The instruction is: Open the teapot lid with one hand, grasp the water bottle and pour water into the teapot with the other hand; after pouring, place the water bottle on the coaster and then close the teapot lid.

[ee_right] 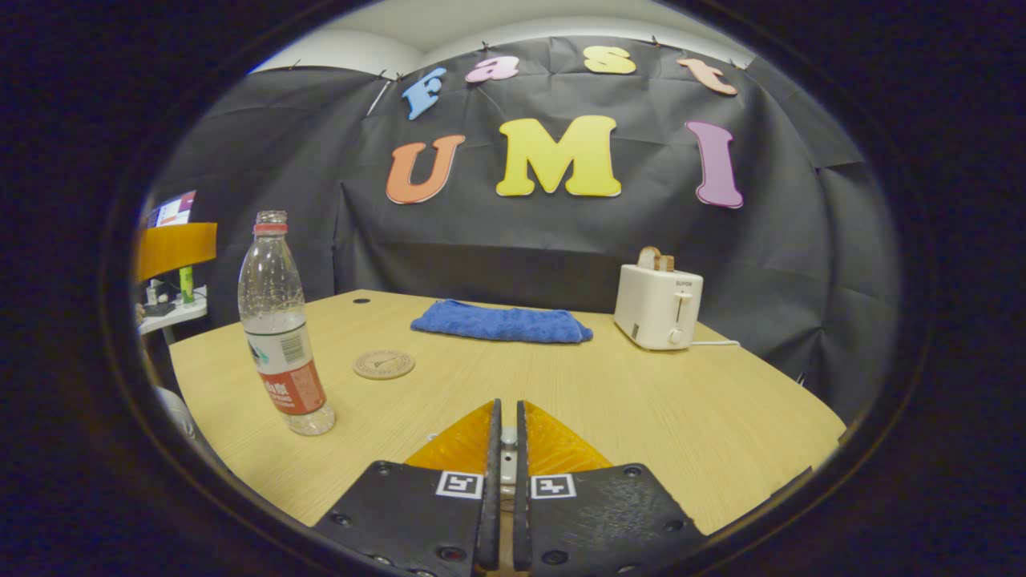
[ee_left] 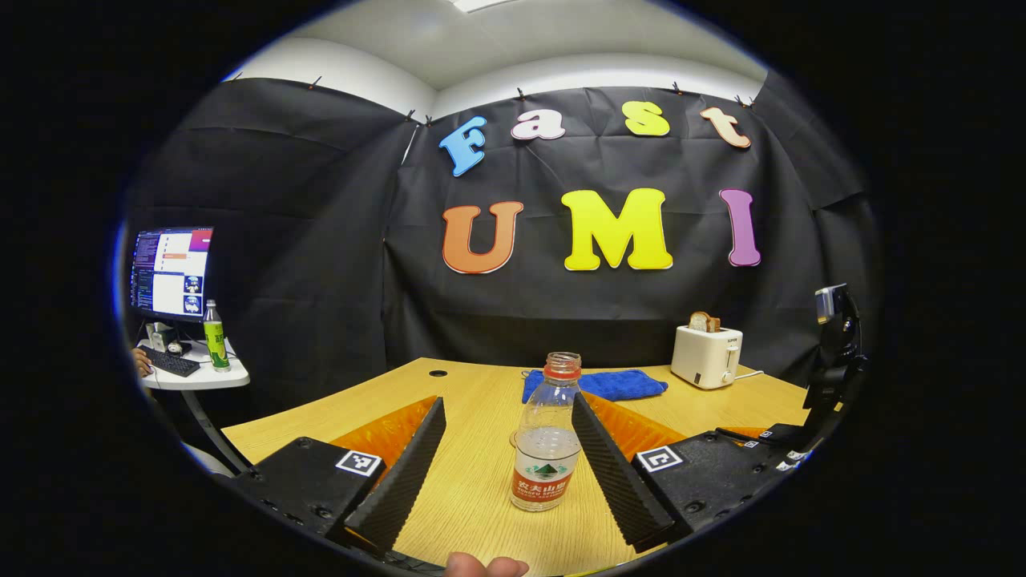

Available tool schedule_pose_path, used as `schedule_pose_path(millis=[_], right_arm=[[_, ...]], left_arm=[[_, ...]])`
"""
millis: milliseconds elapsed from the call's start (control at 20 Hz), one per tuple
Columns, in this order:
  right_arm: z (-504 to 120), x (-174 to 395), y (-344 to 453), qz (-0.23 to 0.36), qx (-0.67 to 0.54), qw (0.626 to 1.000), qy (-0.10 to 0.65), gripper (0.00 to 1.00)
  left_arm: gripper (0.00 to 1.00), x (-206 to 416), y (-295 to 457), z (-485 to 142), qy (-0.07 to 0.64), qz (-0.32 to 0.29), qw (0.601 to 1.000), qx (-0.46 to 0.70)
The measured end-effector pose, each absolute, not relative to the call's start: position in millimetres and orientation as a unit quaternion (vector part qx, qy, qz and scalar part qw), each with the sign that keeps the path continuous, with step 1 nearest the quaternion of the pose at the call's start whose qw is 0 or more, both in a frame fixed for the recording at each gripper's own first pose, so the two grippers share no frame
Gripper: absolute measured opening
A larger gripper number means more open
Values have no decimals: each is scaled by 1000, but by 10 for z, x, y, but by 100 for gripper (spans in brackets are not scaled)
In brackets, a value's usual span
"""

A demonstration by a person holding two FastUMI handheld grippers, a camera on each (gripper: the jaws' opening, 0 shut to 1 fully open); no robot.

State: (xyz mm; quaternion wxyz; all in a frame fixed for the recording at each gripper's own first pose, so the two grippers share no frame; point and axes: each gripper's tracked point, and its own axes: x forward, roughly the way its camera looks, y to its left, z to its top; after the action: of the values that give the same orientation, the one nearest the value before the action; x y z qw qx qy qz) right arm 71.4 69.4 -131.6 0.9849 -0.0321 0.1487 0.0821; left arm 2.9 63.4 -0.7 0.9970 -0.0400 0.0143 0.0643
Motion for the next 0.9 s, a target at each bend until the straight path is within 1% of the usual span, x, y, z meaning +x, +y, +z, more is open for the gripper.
schedule_pose_path(millis=[50, 100, 200, 300, 600, 900], right_arm=[[-1315, 701, 706, 82, -32, 984, 152, 0], [-1322, 697, 713, 84, -34, 984, 152, 2], [-1315, 699, 715, 89, -29, 984, 150, 2], [-1282, 714, 721, 94, -21, 984, 147, 0], [-1086, 706, 703, 108, -23, 986, 126, 0], [-841, 589, 580, 111, -16, 988, 106, 0]], left_arm=[[99, 43, 628, -20, 15, 63, 997, -40], [99, 40, 619, -30, 17, 62, 997, -38], [99, 49, 624, -49, 21, 60, 997, -34], [99, 53, 598, -68, 24, 56, 998, -31], [99, 70, 513, -125, 30, 46, 998, -34], [99, 14, 297, -393, 68, -5, 995, -74]])
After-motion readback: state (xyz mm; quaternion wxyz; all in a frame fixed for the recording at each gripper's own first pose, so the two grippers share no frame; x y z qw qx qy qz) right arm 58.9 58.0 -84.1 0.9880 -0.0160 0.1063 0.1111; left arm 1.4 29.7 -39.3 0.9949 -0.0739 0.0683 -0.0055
